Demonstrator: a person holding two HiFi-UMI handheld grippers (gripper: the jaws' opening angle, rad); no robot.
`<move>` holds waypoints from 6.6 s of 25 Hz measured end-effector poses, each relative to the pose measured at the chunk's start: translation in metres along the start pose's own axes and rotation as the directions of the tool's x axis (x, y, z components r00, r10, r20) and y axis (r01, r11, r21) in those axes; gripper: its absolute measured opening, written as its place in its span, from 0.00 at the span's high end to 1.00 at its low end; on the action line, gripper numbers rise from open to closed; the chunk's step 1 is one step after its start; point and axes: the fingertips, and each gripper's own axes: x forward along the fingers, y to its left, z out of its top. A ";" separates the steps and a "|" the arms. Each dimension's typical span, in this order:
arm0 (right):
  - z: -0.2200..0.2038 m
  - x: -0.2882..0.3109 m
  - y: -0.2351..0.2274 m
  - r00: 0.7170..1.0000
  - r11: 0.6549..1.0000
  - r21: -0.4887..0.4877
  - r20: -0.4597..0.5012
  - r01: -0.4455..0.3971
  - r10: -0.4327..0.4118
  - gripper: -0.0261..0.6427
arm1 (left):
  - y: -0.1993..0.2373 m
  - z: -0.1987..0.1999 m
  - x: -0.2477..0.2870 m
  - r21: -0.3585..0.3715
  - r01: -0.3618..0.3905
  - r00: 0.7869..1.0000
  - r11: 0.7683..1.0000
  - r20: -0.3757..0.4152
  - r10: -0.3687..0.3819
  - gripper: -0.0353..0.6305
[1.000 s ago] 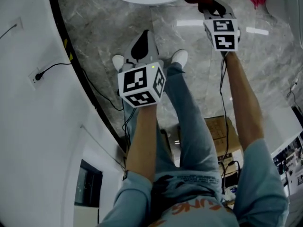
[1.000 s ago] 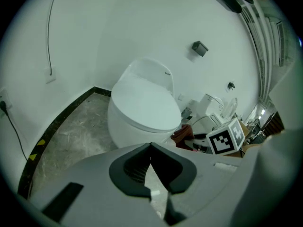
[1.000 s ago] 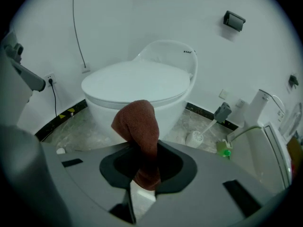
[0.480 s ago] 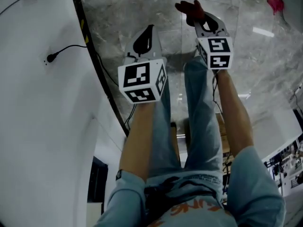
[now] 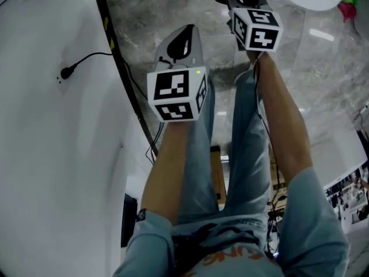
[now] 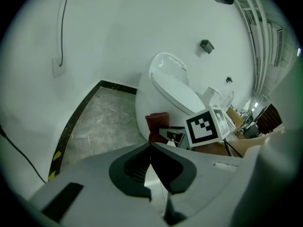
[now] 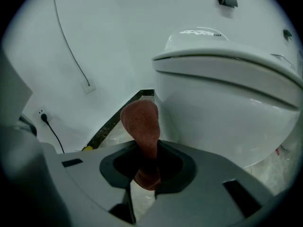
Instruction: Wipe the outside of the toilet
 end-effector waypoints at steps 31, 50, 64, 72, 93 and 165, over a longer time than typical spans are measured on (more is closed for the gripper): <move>-0.066 -0.072 -0.160 0.994 0.994 0.059 -0.070 0.088 -0.084 0.85 | -0.110 -0.040 0.056 -0.037 -0.010 0.997 0.999 -0.081 0.007 0.95; -0.044 -0.081 -0.303 0.996 0.996 -0.085 -0.074 0.035 -0.041 0.85 | -0.253 -0.049 0.126 -0.060 0.010 0.999 0.998 -0.033 -0.012 0.95; -0.123 -0.124 -0.213 0.987 1.000 -0.022 -0.159 0.006 -0.009 0.85 | -0.193 -0.069 0.095 -0.071 -0.003 0.999 0.997 -0.042 0.000 0.95; -0.113 -0.092 -0.115 0.990 0.999 -0.026 -0.135 -0.042 0.038 0.85 | -0.110 -0.077 0.078 -0.147 -0.033 0.999 0.989 -0.017 0.030 0.95; -0.072 0.064 -0.039 0.999 0.994 0.108 -0.053 0.014 -0.008 0.85 | 0.032 -0.074 0.090 -0.192 -0.030 0.999 0.981 0.029 0.036 0.95; 0.129 -0.332 -0.229 0.979 0.994 -0.045 0.171 -0.100 0.106 0.85 | -0.315 0.113 -0.061 0.156 0.006 0.984 0.988 0.175 -0.033 0.95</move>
